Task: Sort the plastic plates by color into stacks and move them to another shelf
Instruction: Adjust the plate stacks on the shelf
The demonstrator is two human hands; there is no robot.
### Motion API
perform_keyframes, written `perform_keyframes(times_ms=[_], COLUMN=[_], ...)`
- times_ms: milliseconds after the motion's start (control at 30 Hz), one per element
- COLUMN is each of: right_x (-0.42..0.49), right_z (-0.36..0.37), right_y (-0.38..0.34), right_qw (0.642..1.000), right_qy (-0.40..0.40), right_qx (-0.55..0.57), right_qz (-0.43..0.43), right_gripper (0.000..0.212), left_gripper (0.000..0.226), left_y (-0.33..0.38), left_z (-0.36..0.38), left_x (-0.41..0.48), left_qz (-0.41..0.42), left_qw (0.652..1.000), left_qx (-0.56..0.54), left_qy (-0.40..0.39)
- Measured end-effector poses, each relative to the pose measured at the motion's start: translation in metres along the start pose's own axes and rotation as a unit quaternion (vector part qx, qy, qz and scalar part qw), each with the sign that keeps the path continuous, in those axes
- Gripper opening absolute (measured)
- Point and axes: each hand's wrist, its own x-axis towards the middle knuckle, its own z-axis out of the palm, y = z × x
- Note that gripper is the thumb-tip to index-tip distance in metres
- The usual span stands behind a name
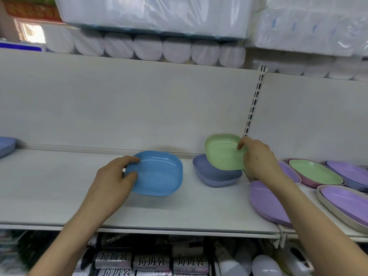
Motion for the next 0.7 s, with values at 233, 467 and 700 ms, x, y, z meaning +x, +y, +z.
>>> perform_keyframes(times_ms=[233, 467, 700], right_x=[-0.024, -0.053, -0.079], right_z=[-0.003, 0.005, 0.034], right_y=[-0.015, -0.049, -0.108], right_qw=[0.985, 0.95, 0.891], right_qy=[-0.012, -0.065, -0.171], right_qx=[0.174, 0.301, 0.404], right_qz=[-0.007, -0.055, -0.116], right_gripper=[0.044, 0.064, 0.072], left_gripper=[0.059, 0.052, 0.047], left_y=[-0.001, -0.012, -0.048], left_z=[-0.001, -0.016, -0.056], left_x=[-0.003, -0.027, -0.074], left_qz=[-0.003, -0.036, -0.098], left_qw=[1.0, 0.998, 0.988], left_qx=[0.017, -0.01, 0.009], left_qy=[0.009, 0.052, 0.122])
